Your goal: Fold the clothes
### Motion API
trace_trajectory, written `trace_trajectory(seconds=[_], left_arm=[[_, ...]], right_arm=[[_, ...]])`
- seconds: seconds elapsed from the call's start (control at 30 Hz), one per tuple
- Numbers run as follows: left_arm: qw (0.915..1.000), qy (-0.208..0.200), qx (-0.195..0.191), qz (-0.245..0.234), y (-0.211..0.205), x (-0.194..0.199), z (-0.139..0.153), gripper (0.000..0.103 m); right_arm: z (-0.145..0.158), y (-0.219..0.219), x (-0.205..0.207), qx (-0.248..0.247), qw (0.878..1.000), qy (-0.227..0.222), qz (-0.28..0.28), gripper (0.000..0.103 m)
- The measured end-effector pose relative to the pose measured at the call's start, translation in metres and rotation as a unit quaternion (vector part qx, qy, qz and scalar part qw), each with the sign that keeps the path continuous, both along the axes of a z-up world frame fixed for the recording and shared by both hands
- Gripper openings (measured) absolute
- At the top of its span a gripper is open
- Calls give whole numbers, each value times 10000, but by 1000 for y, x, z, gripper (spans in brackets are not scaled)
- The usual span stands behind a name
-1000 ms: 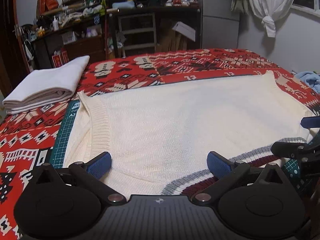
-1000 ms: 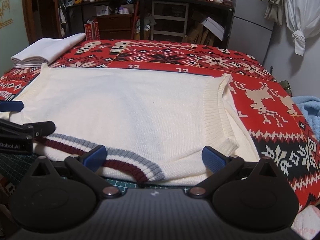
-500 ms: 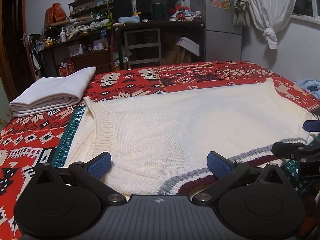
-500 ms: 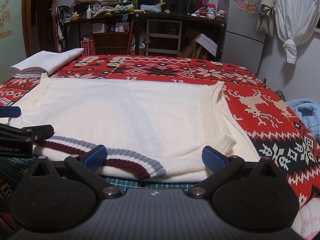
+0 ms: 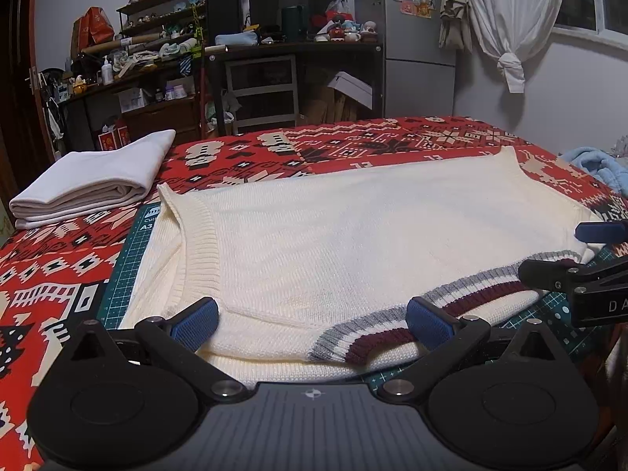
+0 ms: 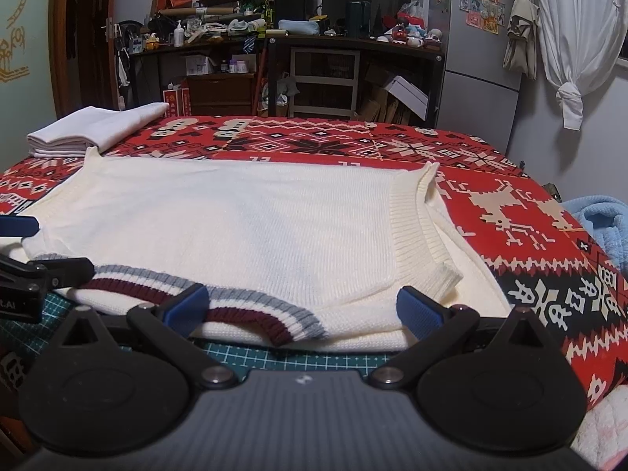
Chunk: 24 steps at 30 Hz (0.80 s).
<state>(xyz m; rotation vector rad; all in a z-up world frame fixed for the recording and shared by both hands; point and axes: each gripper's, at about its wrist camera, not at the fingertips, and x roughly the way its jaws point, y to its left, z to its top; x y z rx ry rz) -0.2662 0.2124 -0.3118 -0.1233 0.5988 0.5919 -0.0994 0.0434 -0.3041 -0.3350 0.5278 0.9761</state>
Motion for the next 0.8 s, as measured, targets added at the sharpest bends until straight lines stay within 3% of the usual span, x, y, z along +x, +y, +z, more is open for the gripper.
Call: trace_trajectory(seconds=[0.33,0.57,0.8], left_arm=[[10000,36,55,9,-2,0,2,103],[10000,-18,47,14,-2,-1,0,103],[10000,-20,42,7,-2,0,0,103]], right_arm=[[5,-1,1,-59,9999,93,10,103],[30,11,-2,130,9989,-336,294,103],[3,27,20,-96,9998,-56,139,103]])
